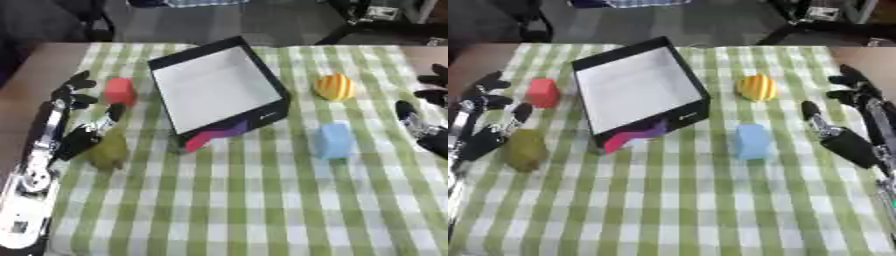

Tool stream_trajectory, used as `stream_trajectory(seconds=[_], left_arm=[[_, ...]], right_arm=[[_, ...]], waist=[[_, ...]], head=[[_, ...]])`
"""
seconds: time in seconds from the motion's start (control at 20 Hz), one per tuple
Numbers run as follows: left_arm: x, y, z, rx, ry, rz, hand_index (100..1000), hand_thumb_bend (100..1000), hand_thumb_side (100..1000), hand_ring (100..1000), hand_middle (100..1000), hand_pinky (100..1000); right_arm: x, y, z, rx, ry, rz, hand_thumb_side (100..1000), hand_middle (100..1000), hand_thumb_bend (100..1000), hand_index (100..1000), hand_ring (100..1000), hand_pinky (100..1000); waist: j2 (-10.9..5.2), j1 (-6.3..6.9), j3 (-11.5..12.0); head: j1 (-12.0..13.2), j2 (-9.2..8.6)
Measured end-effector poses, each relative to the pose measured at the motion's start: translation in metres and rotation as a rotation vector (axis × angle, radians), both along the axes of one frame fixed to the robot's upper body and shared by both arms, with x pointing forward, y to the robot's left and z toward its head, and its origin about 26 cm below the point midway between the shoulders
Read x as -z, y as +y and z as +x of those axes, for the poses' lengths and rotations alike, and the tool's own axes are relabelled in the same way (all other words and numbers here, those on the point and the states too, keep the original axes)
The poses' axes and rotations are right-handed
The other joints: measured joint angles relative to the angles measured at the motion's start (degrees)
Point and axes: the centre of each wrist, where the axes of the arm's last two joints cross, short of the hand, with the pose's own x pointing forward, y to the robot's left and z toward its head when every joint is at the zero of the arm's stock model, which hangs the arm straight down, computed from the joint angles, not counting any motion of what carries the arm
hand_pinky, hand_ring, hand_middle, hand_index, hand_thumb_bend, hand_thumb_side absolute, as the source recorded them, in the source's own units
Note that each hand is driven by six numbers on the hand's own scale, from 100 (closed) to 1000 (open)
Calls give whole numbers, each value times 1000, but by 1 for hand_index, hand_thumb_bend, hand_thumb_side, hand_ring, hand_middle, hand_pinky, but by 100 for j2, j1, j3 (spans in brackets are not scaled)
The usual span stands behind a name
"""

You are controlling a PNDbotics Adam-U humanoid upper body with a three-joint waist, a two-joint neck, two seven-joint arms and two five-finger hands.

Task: Pick up objects on the table and place them in the box.

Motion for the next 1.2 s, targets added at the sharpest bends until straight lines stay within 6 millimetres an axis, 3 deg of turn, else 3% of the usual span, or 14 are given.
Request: stream_trajectory(seconds=[0.15,0.45,0.65,1.15,1.2], left_arm=[[-10,18,-5,-2,66,146,896,444,563,737,783,802],[-17,36,-13,49,272,345,943,515,561,754,803,811],[-17,35,-12,107,366,392,941,540,557,757,806,808],[7,28,5,29,431,516,926,418,425,700,780,773],[11,27,6,27,436,521,904,354,377,663,749,754]], right_arm=[[0,0,0,-1,1,2,508,845,314,990,801,879],[2,0,0,-1,8,5,508,844,311,990,800,879],[2,0,0,0,9,6,510,844,305,991,800,879],[4,-1,-1,1,18,13,518,845,285,993,802,881],[4,-1,-1,0,18,14,520,846,282,993,803,882]], waist=[[0,2,-21],[-2,2,-43],[-5,2,-73],[-7,2,-106],[-7,2,-106]], head=[[-32,0],[-50,0],[-47,0],[-18,0],[-17,0]])
